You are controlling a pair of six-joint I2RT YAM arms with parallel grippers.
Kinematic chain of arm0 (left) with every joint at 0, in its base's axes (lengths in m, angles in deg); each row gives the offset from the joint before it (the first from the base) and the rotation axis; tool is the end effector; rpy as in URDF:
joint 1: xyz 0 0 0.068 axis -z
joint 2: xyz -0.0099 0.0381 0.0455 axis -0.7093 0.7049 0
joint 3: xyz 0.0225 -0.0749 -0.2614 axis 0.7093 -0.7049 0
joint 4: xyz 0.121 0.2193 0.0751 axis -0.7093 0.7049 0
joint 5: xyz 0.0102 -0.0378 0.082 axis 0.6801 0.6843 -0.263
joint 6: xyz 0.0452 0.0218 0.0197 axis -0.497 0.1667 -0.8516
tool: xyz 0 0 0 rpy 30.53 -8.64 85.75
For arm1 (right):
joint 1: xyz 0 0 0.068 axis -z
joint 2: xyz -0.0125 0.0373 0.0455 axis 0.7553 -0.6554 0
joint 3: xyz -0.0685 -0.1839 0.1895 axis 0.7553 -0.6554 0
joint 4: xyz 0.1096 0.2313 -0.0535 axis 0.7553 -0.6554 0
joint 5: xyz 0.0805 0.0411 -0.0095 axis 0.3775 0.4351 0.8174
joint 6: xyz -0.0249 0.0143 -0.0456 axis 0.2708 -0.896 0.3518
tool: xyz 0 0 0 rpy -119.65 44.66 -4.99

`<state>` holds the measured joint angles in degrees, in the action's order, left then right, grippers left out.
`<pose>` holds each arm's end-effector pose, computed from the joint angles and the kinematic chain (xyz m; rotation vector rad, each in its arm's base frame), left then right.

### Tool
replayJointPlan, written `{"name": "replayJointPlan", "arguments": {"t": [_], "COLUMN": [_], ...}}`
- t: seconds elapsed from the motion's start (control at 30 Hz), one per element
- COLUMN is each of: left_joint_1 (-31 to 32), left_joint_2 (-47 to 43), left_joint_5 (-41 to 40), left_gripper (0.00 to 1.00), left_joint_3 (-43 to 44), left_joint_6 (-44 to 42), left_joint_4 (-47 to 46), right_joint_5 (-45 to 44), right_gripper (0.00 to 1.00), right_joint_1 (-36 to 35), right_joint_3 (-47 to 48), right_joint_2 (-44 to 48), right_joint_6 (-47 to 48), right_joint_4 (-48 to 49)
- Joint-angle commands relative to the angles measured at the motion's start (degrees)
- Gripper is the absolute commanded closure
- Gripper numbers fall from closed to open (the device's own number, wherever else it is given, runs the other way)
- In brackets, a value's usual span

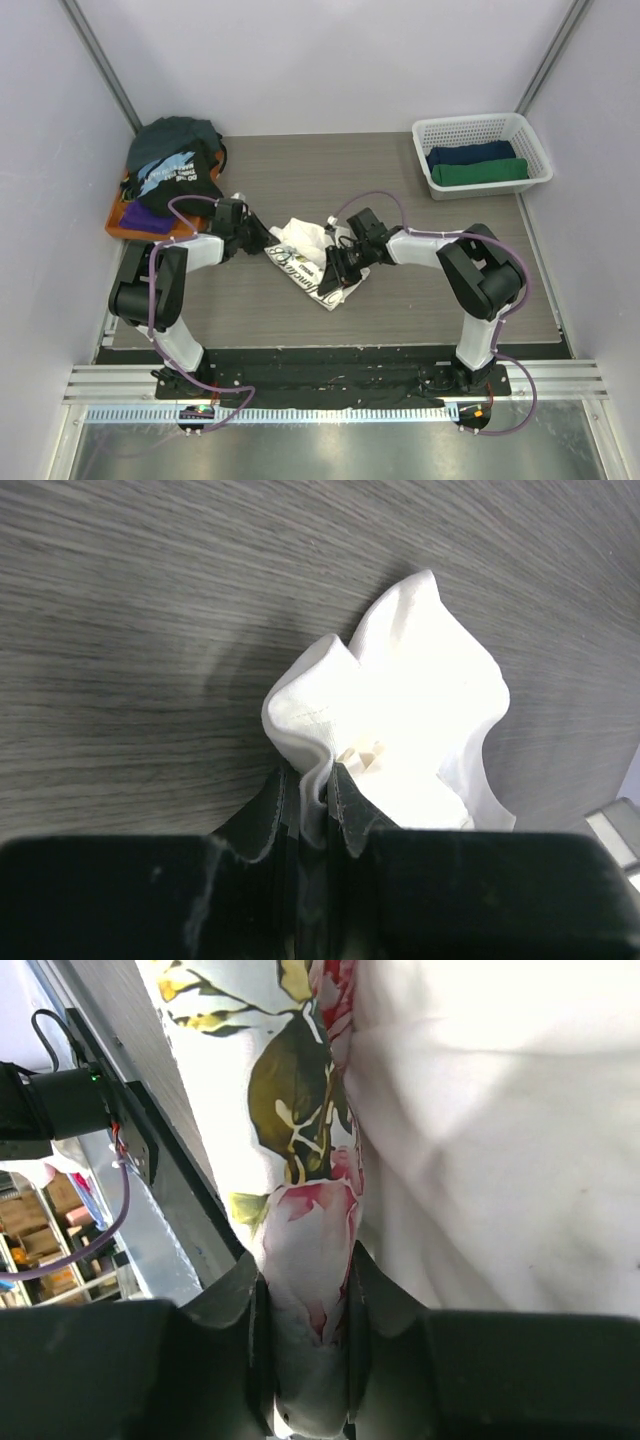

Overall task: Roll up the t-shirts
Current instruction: Roll the T-shirt to the center of the board.

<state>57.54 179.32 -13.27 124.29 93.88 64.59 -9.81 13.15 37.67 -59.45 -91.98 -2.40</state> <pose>0.3210 -0.0796 0.1445 -0.6098 2.3930 -0.7858 0.2693 0.2247 0.1408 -0.6338 2.6820 1.2964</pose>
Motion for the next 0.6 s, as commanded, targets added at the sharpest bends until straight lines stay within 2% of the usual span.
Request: {"name": "replayJointPlan", "arguments": {"t": [0.0,0.03,0.1,0.13,0.23,0.27,0.3,0.37,0.4,0.57], "left_joint_1": [-0.23,-0.23,-0.06,-0.06,0.03,0.21,0.3,0.47,0.82,1.79], "left_joint_2": [0.3,0.39,0.57,0.83,1.19,1.19,1.19,1.1,1.19,0.4], "left_joint_5": [-2.72,-2.64,-2.9,-3.07,-3.34,-3.6,-3.43,-3.16,-3.08,-3.07], "left_gripper": [1.0,1.0,1.0,1.0,1.0,1.0,1.0,1.0,1.0,1.0], "left_joint_3": [1.24,1.33,1.33,1.33,1.24,1.24,1.24,1.42,1.42,1.69], "left_joint_6": [-2.81,-2.82,-3.08,-3.17,-3.34,-3.43,-3.43,-3.78,-3.96,-5.19], "left_joint_4": [0.72,0.81,0.9,0.9,1.07,1.07,1.07,1.07,1.25,2.13], "right_joint_5": [2.97,4.81,5.88,6.58,8.52,8.78,8.61,6.6,2.67,-10.53], "right_gripper": [0.87,0.91,0.94,0.94,0.93,0.89,0.72,0.58,0.44,0.32], "right_joint_1": [-0.4,-0.22,-0.4,-0.49,-0.49,-0.57,-0.57,-0.57,-0.57,-1.45], "right_joint_3": [-6.56,-7.98,-12.01,-13.25,-16.42,-16.78,-16.95,-16.34,-14.95,-6.26], "right_joint_2": [0.76,-0.21,-1.62,-2.23,-4.78,-5.31,-5.23,-4.0,-0.95,10.57], "right_joint_6": [-4.32,-5.56,-8.55,-11.26,-14.79,-14.98,-14.72,-10.88,-9.37,0.03], "right_joint_4": [3.2,8.01,13.48,18.03,23.77,24.05,23.97,18.72,15.65,-6.41]}}
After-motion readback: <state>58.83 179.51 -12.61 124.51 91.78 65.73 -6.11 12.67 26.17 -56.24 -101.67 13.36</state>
